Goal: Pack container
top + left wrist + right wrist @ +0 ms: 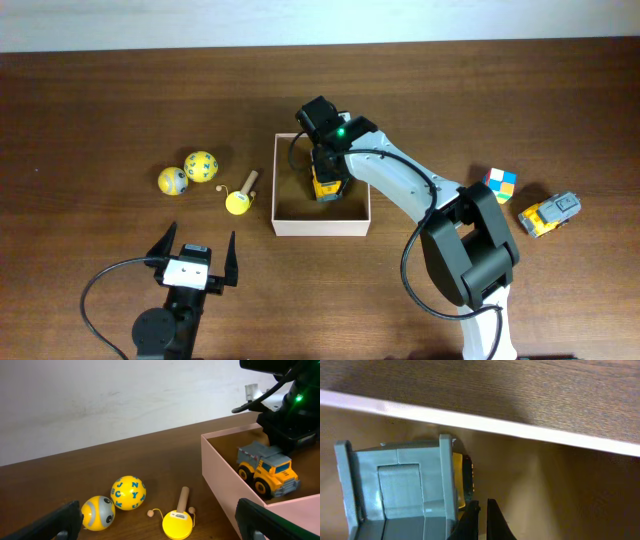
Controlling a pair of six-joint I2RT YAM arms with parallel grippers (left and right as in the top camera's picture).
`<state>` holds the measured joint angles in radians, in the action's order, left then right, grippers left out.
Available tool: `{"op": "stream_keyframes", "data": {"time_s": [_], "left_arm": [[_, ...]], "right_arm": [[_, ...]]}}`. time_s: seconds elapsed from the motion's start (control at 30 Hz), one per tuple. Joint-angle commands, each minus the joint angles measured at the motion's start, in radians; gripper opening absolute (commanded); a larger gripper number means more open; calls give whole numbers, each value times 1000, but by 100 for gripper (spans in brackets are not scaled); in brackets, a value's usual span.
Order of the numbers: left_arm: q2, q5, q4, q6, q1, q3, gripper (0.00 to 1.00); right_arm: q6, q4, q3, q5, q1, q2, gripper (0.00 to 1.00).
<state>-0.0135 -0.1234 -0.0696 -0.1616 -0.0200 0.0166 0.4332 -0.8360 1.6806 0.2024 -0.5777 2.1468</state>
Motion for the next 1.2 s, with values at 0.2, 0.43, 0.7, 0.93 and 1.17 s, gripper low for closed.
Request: {"op": "stream_keyframes", "data": {"time_s": [0.2,0.43,0.7,0.93,1.17], "left_arm": [[8,4,2,-13,3,-8,99],[8,4,2,-13,3,-8,99],[8,4,2,-13,3,-8,99],[8,4,2,-13,3,-8,99],[8,4,2,-13,3,-8,99]], "right_arm": [[-37,42,-8,-38,-39,5,4],[-37,77,-8,-38,-88,5,4],[-35,85,-8,-48,-109,5,4],[39,76,-8,-129,-109,5,4],[135,69,-8,-146,-109,5,4]]}}
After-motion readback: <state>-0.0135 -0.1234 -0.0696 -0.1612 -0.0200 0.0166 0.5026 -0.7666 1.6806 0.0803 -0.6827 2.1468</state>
